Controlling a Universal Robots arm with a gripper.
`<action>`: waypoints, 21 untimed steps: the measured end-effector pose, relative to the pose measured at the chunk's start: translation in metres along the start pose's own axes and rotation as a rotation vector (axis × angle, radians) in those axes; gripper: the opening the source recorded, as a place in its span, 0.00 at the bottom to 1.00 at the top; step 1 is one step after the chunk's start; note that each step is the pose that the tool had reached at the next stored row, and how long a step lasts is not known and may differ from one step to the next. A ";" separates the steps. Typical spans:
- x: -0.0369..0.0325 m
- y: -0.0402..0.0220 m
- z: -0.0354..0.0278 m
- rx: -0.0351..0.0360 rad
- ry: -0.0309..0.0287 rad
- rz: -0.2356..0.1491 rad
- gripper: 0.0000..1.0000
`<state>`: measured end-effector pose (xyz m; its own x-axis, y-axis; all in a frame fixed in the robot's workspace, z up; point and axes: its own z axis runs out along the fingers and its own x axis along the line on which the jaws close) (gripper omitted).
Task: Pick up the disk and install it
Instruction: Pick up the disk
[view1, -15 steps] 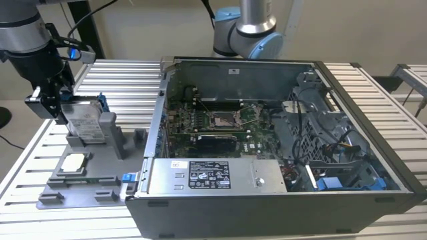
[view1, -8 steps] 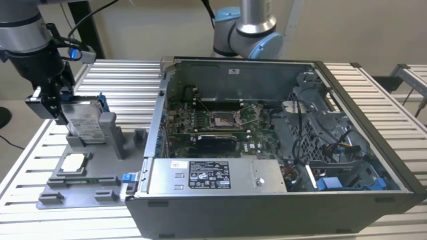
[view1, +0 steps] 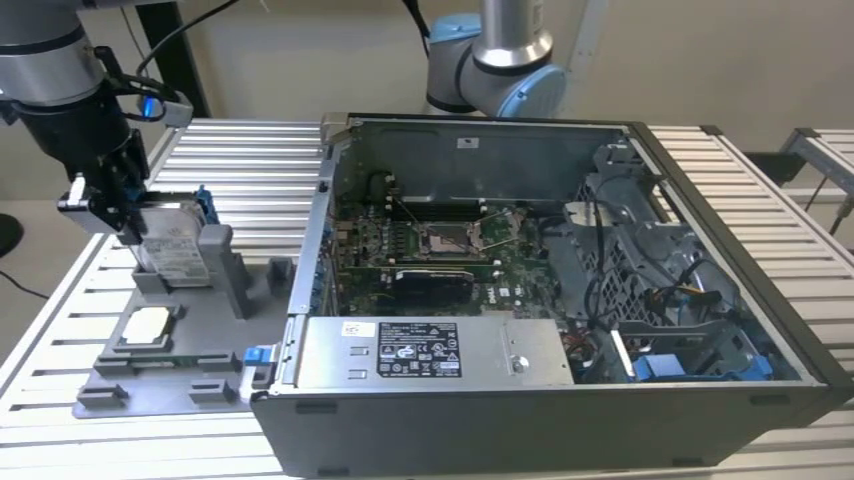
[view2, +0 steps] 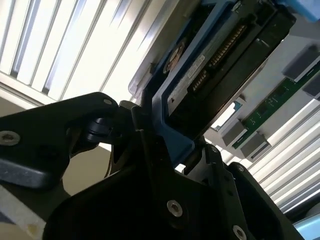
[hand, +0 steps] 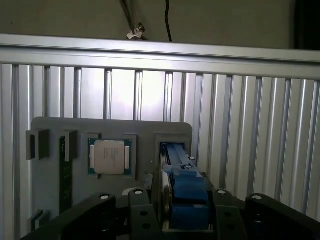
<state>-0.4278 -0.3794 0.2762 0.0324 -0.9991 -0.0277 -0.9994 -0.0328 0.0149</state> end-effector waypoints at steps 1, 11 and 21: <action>0.0000 0.0000 0.0000 0.0000 0.0000 0.000 1.00; -0.0006 0.0000 0.0000 0.0000 0.0001 0.000 0.00; -0.0011 0.0000 0.0000 0.0000 0.0000 0.000 0.00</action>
<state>-0.4278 -0.3783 0.2761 0.0323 -0.9991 -0.0277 -0.9994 -0.0328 0.0149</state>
